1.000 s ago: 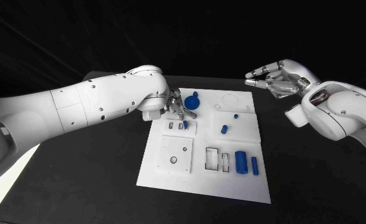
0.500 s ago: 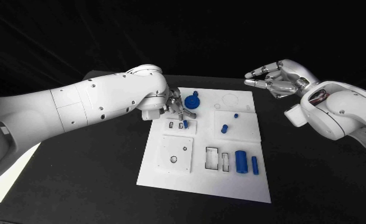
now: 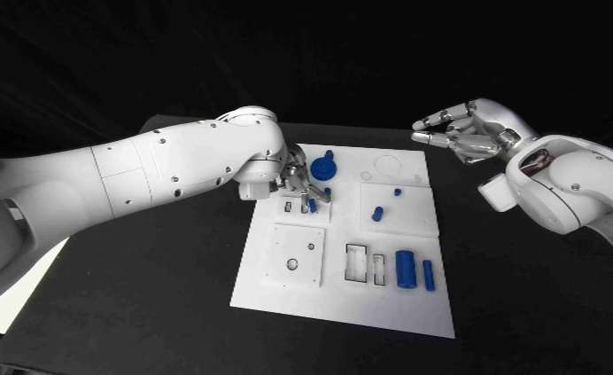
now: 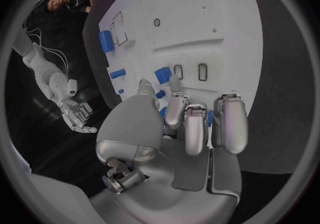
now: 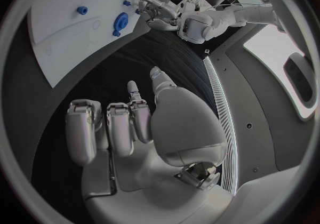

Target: Assemble the parts on the task board

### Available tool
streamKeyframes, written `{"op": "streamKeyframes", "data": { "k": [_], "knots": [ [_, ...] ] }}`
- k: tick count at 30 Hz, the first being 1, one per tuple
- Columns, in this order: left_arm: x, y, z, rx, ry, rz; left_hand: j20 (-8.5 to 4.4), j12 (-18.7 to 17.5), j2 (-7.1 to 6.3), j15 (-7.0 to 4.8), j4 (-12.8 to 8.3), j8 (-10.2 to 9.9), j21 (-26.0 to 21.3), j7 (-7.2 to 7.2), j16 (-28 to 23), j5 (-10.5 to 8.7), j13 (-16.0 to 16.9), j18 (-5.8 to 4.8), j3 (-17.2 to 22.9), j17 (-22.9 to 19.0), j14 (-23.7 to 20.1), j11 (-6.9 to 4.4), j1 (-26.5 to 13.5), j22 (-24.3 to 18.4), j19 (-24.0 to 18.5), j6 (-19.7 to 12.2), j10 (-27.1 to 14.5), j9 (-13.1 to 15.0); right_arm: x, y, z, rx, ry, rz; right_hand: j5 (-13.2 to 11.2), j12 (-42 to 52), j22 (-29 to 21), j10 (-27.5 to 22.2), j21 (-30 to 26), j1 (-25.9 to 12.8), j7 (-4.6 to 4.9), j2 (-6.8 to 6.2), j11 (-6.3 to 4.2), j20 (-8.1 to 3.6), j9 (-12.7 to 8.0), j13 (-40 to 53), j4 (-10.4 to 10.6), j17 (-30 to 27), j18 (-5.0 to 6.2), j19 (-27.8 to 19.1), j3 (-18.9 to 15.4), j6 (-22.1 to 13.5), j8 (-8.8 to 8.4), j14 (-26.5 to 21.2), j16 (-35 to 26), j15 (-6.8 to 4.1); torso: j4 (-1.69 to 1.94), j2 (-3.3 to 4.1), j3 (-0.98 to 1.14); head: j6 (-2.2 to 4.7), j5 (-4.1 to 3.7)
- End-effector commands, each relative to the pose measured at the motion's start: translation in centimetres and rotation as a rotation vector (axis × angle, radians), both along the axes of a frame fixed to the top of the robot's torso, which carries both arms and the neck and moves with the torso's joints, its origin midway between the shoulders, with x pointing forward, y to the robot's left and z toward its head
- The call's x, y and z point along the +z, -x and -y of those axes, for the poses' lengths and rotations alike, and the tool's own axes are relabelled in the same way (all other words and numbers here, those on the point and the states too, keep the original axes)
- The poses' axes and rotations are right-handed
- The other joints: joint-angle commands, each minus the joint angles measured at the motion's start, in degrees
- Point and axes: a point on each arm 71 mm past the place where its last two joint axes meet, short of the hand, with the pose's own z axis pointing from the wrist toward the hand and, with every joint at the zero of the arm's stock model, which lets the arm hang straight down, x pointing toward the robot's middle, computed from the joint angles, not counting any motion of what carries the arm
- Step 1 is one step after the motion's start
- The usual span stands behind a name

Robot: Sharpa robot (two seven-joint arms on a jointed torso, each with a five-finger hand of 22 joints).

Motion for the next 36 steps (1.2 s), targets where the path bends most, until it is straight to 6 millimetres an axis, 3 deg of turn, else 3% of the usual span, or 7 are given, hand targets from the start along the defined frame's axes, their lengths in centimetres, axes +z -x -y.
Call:
{"op": "streamKeyframes", "data": {
  "k": [1, 8, 23, 36],
  "knots": [
    [-0.25, 0.22, -0.54, 0.055, -0.102, -0.038, -0.39, 0.22, 0.33, -0.46, -0.01, 0.40, 0.31, -0.02, 0.17, -0.25, 0.09, -0.75, 0.42, 15.09, 6.02, 0.08, 0.41, 0.04, 1.68, -0.47, 0.31, 0.09, -0.11, 0.00, -0.12, 0.011, 0.011, -0.004, 0.37, -0.39, 1.47, 0.43, -0.35, 0.40, 0.05, 0.06, -0.34, -0.02, 0.05, 9.50, 0.03, 8.34, 0.30, -0.20, -0.45, -0.19, 0.22, 4.43, -0.11, -0.35, 0.06, 0.03, 0.00, -0.12, -0.09],
    [-0.26, 0.27, -0.38, 0.051, -0.102, -0.040, -0.40, 0.24, 0.45, -0.47, -0.28, 0.71, 0.44, -0.04, 0.17, -0.22, 0.16, -0.78, 2.10, 15.09, 6.02, 0.06, 1.81, 0.31, 1.69, -0.80, 0.33, 0.85, -0.17, -0.04, -0.15, 0.010, 0.013, -0.006, 0.37, -0.39, 1.47, 0.43, -0.35, 0.40, 0.05, 0.06, -0.34, -0.02, 0.05, 9.50, 0.03, 8.34, 0.30, -0.20, -0.45, -0.19, 0.22, 4.43, -0.11, -0.35, 0.05, 0.01, 0.06, -0.24, 0.01],
    [-0.29, 0.25, -0.33, 0.048, -0.103, -0.043, -0.37, 0.13, -1.26, -0.46, -0.65, 0.87, 0.57, -0.01, 0.17, -0.21, 0.18, -0.81, 7.38, 15.09, 6.02, 0.08, 4.21, 0.64, 1.65, -1.32, 0.27, 2.12, -0.46, -0.16, -0.04, 0.006, 0.043, -0.007, 0.54, -0.54, 1.23, 0.34, -0.47, 0.40, 0.04, 0.13, -0.35, -0.02, 0.08, 9.41, 0.05, 8.19, 0.35, -0.30, -0.48, -0.16, 0.25, 4.40, -0.21, -0.36, 0.07, 0.03, 0.04, -0.17, 0.13],
    [-0.29, 0.28, -0.24, 0.049, -0.098, -0.046, -0.59, -0.16, -3.26, -0.72, -2.32, -0.24, 0.60, -0.34, 0.17, -0.15, 0.16, -0.81, 18.36, 15.09, 6.02, -0.22, 8.95, 0.84, 1.58, -1.75, 0.12, 2.56, -0.65, -0.18, -0.10, 0.009, 0.051, -0.013, 0.72, -0.56, 1.18, 0.33, -0.51, 0.61, 0.03, 0.13, -0.36, -0.04, 0.12, 9.40, -0.09, 8.17, 0.35, -0.32, -0.51, -0.18, 0.26, 4.40, -0.23, -0.38, 0.08, 0.06, 0.02, -0.27, 0.08]
  ]
}}
